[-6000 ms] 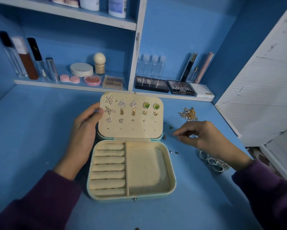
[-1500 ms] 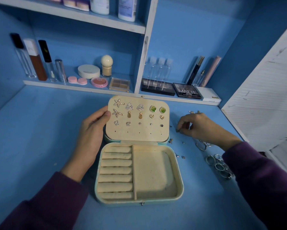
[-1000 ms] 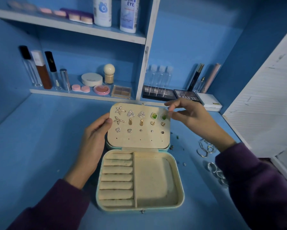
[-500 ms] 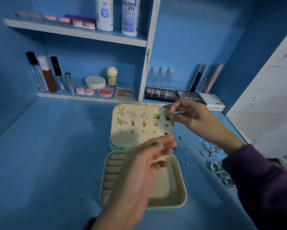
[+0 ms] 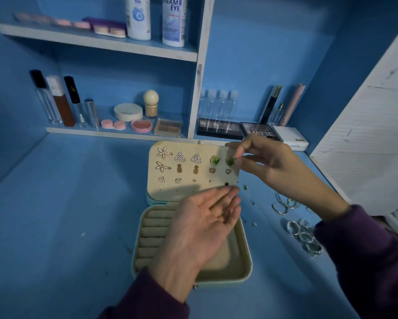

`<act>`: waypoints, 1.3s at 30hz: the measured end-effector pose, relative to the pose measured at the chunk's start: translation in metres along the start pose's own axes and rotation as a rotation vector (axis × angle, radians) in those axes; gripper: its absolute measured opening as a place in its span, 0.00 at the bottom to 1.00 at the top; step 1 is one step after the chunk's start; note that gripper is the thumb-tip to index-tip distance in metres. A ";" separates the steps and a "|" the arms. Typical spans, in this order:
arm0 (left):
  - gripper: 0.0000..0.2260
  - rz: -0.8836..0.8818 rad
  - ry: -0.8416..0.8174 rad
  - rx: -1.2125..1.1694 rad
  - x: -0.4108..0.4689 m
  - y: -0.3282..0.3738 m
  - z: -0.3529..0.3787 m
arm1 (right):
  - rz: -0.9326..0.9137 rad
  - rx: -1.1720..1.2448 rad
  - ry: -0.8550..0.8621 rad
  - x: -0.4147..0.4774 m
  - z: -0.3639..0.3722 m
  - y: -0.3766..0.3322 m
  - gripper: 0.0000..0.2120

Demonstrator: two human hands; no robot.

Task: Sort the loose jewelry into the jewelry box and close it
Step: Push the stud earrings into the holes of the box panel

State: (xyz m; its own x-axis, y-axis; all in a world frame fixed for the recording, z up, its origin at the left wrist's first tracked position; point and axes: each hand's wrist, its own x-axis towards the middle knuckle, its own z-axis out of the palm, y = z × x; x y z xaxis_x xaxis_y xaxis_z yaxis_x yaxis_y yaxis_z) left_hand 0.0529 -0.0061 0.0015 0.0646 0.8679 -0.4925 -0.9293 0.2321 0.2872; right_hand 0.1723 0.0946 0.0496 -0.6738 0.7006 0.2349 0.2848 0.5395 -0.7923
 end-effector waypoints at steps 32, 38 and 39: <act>0.32 -0.043 -0.179 -0.186 -0.027 -0.032 -0.039 | 0.161 -0.218 -0.444 -0.002 -0.004 -0.002 0.05; 0.34 -0.040 -0.185 -0.187 -0.025 -0.033 -0.040 | 0.141 -0.235 -0.476 0.000 -0.005 -0.001 0.05; 0.33 -0.041 -0.185 -0.188 -0.025 -0.033 -0.040 | 0.138 -0.237 -0.478 0.001 -0.005 -0.001 0.04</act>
State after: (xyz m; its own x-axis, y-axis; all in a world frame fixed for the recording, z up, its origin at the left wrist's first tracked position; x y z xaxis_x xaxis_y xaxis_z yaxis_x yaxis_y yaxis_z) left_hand 0.0671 -0.0528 -0.0289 0.1531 0.9288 -0.3375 -0.9746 0.1985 0.1041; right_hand 0.1749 0.0974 0.0534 -0.8380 0.5121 -0.1881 0.5012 0.5864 -0.6363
